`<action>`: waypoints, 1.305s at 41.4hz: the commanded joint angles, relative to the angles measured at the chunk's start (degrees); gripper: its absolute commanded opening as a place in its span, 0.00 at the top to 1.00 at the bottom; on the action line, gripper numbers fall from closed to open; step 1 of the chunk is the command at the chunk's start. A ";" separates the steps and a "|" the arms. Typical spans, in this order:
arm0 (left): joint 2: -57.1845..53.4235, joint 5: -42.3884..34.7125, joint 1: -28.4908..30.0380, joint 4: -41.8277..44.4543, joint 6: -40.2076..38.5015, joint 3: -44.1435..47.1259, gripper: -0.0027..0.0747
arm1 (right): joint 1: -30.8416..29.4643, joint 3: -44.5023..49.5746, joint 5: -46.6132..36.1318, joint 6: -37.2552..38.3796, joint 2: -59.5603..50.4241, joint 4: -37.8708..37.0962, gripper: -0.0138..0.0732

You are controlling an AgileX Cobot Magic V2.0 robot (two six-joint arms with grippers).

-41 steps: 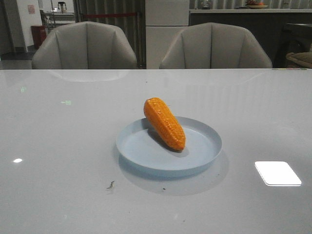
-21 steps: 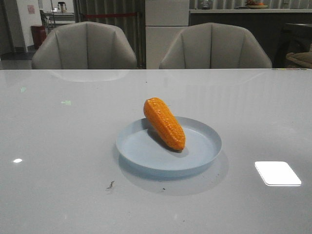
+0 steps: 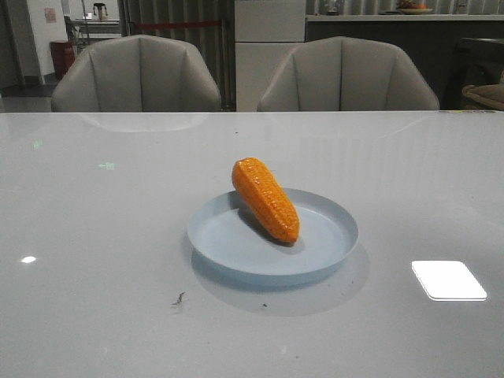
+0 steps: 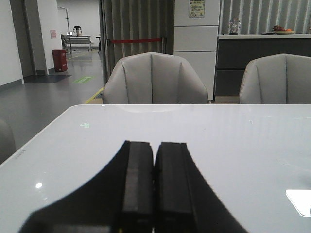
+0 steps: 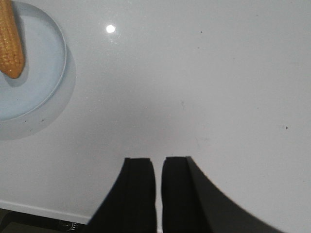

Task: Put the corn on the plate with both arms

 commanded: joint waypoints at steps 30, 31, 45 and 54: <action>-1.52 -5.30 0.03 -1.15 -0.60 2.14 0.84 | -0.25 -1.42 -2.48 -0.25 -0.97 0.32 0.61; -1.52 -5.30 0.03 -1.15 -0.60 2.14 0.84 | -0.25 -1.42 -2.48 -0.25 -0.97 0.32 0.61; -1.52 -5.30 0.03 -1.15 -0.60 2.14 0.84 | 0.06 -1.35 -3.71 -0.25 -4.84 0.66 0.61; -1.52 -5.30 0.03 -1.15 -0.60 2.14 0.84 | 3.18 1.29 -8.06 -0.25 -13.84 0.98 0.78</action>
